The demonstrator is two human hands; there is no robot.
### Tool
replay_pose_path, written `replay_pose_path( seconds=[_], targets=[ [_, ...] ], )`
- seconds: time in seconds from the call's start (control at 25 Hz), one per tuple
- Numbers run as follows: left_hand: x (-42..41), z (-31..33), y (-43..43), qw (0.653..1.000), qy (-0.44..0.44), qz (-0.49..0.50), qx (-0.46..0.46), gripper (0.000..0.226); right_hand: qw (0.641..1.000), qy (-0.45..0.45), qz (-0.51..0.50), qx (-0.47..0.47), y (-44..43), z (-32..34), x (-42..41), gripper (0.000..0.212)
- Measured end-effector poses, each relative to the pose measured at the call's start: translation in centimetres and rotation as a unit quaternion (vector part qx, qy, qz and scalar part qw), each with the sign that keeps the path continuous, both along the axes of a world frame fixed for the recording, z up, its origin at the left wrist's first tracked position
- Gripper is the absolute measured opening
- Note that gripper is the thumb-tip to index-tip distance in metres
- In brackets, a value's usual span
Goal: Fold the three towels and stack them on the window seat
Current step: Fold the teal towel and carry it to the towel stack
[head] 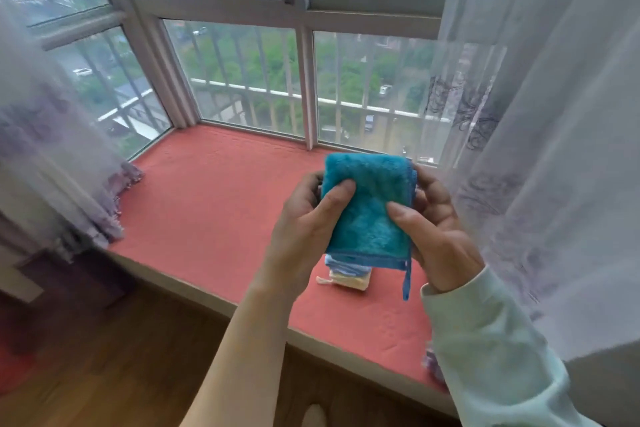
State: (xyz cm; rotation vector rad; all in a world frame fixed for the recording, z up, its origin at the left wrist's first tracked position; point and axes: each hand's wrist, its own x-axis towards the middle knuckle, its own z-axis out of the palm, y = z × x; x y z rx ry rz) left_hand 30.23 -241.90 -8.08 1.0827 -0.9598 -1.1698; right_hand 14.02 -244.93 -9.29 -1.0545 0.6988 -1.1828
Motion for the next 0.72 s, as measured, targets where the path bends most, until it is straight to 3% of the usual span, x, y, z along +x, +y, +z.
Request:
replay_pose_path(
  seconds=[0.16, 0.4, 0.6, 0.72],
  targets=[
    [3.2, -3.1, -9.1, 1.000, -0.003, -0.015, 0.025, 0.026, 0.999, 0.008, -0.022, 0.036, -8.3, -3.6, 3.1, 0.052],
    [5.1, -10.0, -17.6, 0.995, -0.009, -0.016, 0.102, 0.033, 0.993, 0.031, -0.039, 0.103, -16.6, -9.7, 4.7, 0.053],
    [5.2, -18.1, -22.8, 0.986, -0.030, -0.017, 0.161, 0.034, 0.985, 0.065, -0.060, 0.146, -21.1, -18.4, 4.9, 0.054],
    [4.7, -23.8, -23.9, 0.978, -0.038, -0.024, 0.205, 0.022, 0.980, 0.076, -0.077, 0.166, -21.8, -24.3, 4.6, 0.056]
  ],
)
